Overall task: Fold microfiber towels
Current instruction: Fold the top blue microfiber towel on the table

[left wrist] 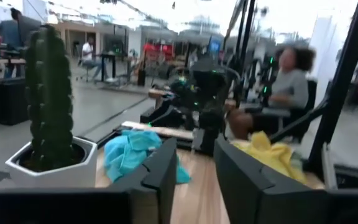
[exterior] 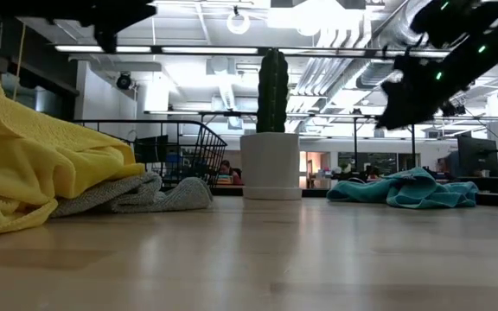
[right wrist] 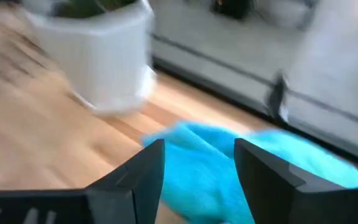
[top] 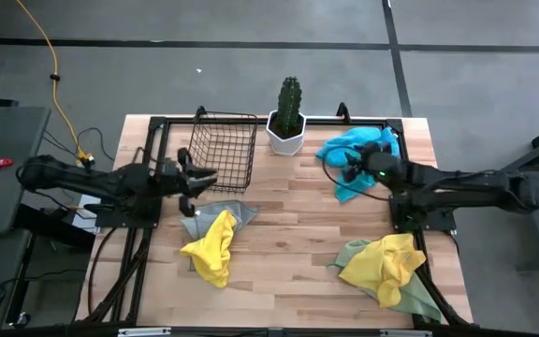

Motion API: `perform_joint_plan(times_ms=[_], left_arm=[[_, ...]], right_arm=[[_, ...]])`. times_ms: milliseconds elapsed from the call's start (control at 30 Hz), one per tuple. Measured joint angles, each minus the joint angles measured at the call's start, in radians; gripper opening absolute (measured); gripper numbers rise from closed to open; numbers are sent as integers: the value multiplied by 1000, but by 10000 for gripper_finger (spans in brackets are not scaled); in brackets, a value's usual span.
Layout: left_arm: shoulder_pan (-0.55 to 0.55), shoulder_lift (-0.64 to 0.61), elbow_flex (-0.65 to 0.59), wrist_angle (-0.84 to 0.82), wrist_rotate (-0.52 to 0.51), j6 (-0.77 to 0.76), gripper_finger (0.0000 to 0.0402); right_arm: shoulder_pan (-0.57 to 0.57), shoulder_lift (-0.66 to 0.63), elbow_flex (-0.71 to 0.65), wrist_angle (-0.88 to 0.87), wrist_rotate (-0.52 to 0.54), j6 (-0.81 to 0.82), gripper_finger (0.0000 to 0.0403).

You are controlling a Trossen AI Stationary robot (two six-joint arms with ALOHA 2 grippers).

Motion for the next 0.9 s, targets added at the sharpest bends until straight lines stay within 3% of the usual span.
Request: perform_joint_plan(times_ms=[333,900], left_arm=[[0,241,149,-1,0,8,133],[0,262,160,-3,8,-7,131]], right_arm=[[-159,243,3,24,-45,49,190],[-162,448,4,149,16,49,190]])
